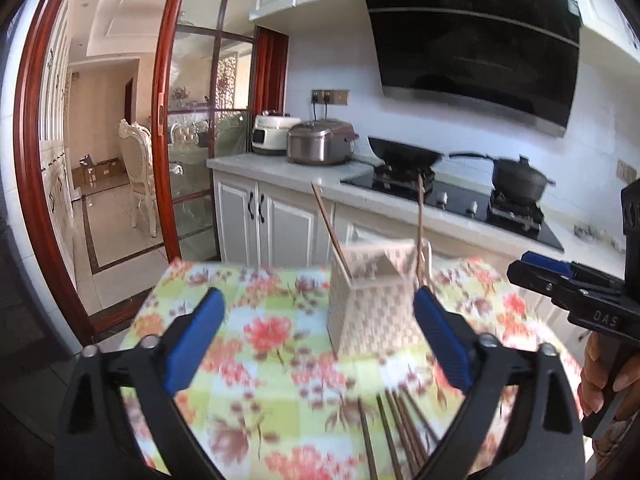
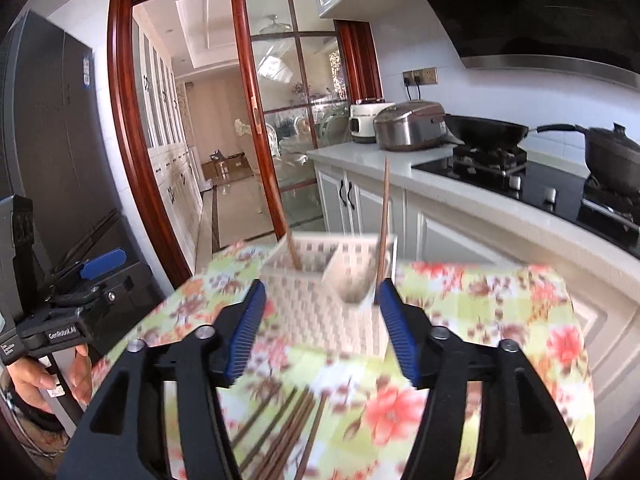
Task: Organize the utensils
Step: 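Move both tools back over the remaining chopsticks on the table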
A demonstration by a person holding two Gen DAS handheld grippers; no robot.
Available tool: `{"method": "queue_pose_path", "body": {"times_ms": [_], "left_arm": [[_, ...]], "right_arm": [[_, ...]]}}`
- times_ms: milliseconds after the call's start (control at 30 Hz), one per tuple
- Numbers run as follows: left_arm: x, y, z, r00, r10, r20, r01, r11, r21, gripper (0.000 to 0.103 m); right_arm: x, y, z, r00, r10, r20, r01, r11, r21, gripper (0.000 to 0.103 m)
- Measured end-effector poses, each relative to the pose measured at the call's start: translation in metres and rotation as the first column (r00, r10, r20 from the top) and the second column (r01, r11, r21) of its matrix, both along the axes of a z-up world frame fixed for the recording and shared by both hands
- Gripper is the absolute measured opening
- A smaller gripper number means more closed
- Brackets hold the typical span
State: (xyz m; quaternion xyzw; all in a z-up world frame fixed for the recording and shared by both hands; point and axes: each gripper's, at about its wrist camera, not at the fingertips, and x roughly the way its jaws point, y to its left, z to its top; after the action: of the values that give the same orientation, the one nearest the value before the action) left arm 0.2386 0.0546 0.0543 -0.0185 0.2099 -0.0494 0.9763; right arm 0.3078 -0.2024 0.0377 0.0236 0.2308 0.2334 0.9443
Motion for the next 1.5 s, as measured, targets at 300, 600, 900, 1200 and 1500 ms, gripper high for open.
{"method": "queue_pose_path", "body": {"times_ms": [300, 600, 900, 1200, 1500], "left_arm": [[-0.042, -0.017, -0.079, 0.991, -0.025, -0.132, 0.024, 1.000, -0.012, 0.098], [-0.048, -0.024, -0.131, 0.978, -0.008, -0.209, 0.010, 1.000, 0.008, 0.098], [-0.047, -0.010, -0.144, 0.973, 0.044, -0.227, -0.043, 0.999, 0.012, 0.098], [-0.049, -0.004, -0.142, 0.975, 0.050, -0.218, -0.049, 0.999, 0.009, 0.098], [-0.043, -0.004, -0.149, 0.963, 0.058, -0.265, -0.057, 0.998, 0.012, 0.098]], "right_arm": [[-0.049, -0.008, -0.073, 0.993, -0.021, -0.112, 0.023, 1.000, 0.019, 0.066], [-0.046, -0.003, -0.132, 0.970, -0.034, -0.242, 0.034, 0.999, -0.006, 0.066], [-0.025, 0.032, -0.155, 0.954, -0.057, -0.293, 0.006, 0.985, -0.172, 0.038], [-0.001, 0.055, -0.165, 0.942, -0.074, -0.327, -0.011, 0.968, -0.252, 0.022], [-0.002, 0.070, -0.166, 0.955, -0.098, -0.279, -0.010, 0.932, -0.363, 0.009]]}}
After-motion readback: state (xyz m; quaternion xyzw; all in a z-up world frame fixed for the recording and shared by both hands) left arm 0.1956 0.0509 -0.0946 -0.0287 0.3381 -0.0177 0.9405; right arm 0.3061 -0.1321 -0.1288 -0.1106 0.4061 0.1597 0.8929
